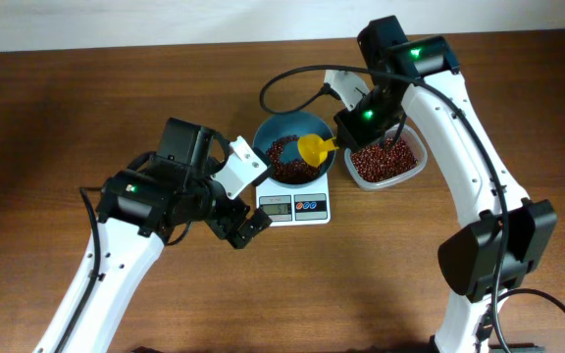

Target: Scoop item into bowl and weigh 50g on scale

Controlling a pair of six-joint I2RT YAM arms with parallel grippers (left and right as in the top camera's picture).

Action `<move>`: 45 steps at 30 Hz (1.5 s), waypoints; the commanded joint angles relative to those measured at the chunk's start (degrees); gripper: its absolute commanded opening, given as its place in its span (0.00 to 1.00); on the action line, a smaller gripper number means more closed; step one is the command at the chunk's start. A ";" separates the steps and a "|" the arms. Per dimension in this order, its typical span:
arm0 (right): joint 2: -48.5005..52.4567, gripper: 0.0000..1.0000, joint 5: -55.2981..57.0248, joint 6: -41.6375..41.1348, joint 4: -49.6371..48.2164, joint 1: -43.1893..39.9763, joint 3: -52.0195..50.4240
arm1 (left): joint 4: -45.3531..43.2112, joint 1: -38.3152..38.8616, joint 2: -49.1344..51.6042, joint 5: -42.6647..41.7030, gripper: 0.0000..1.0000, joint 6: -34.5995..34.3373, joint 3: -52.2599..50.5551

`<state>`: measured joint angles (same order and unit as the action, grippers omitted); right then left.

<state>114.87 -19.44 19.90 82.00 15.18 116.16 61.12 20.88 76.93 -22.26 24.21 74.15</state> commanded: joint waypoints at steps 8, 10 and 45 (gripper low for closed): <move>0.13 0.04 -2.27 5.14 -0.96 0.17 0.96 | 0.09 0.11 -0.13 -0.74 0.99 -0.59 0.81; 0.13 0.04 -2.49 4.61 -1.49 0.17 0.98 | 0.09 0.11 -0.13 -0.74 0.99 -0.57 0.81; 1.01 0.04 -3.52 3.65 -10.45 -2.05 -0.11 | 0.09 0.11 -0.13 -0.76 0.99 -0.59 0.81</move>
<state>115.39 -21.61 23.75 71.92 13.67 116.14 61.12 20.88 76.93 -22.26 24.18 74.15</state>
